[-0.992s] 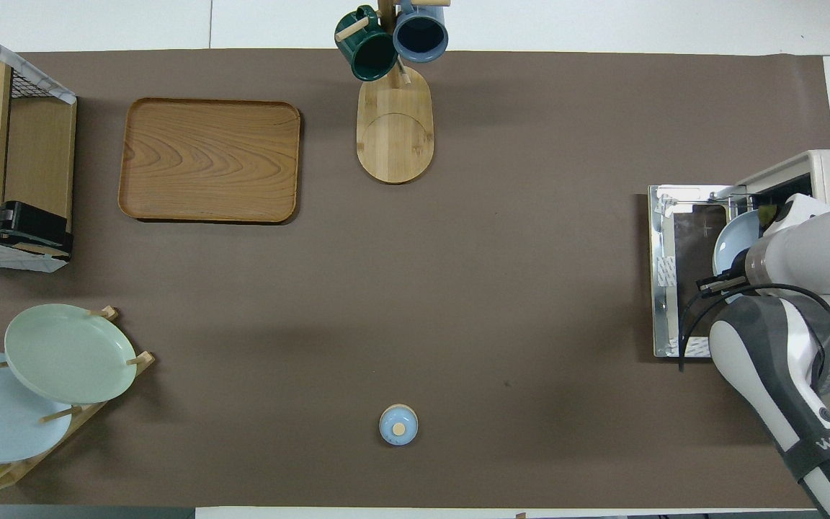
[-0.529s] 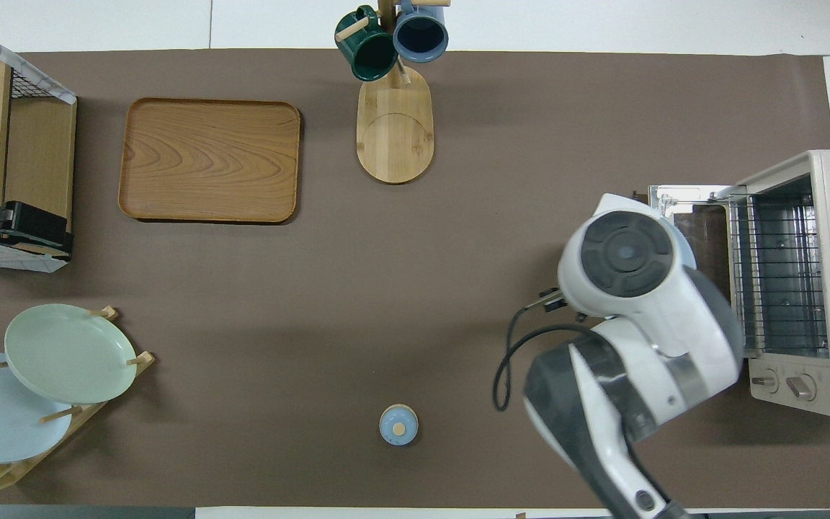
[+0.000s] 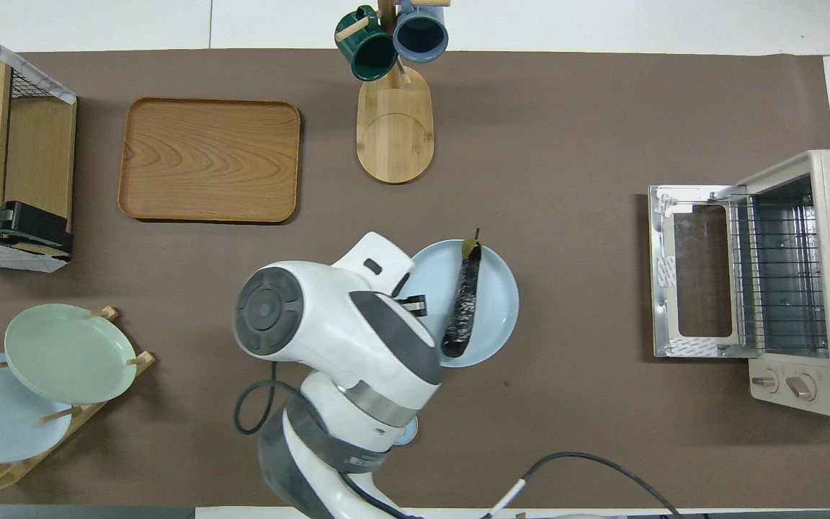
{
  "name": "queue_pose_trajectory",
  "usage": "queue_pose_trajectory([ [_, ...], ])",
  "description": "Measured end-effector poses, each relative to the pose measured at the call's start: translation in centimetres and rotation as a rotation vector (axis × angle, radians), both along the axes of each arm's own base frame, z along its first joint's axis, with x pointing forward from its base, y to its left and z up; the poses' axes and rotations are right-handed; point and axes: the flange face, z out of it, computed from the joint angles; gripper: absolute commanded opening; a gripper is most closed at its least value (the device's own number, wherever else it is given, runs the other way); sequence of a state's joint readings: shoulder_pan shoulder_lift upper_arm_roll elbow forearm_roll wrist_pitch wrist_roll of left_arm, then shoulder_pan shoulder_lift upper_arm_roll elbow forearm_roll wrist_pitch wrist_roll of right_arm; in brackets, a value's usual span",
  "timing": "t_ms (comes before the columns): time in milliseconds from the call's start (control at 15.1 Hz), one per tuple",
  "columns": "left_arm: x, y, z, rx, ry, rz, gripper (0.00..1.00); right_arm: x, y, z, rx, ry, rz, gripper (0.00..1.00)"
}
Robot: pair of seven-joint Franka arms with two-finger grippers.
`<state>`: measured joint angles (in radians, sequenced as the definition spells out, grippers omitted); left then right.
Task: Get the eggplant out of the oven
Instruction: 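Lower the plate onto the table center and open the right gripper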
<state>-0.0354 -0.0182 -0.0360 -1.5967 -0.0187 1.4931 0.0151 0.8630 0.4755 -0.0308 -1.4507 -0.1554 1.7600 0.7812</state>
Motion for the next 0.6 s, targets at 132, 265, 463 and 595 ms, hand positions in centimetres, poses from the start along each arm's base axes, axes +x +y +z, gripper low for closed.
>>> queue_pose_trajectory([
  [132,0.0,0.0,0.0,0.0,0.0,0.0,1.0,0.0,2.8,-1.9,0.069,-0.021,0.001,0.0],
  [265,0.0,0.0,0.0,0.0,0.0,0.0,1.0,0.4,3.1,-3.3,0.097,-0.03,0.0,0.0],
  [463,0.0,0.0,0.0,0.0,0.0,0.0,1.0,0.3,2.5,-5.3,0.114,-0.039,0.003,0.0],
  [595,0.0,0.0,0.0,0.0,0.0,0.0,1.0,0.1,2.5,-6.0,0.138,-0.054,0.009,0.0],
])
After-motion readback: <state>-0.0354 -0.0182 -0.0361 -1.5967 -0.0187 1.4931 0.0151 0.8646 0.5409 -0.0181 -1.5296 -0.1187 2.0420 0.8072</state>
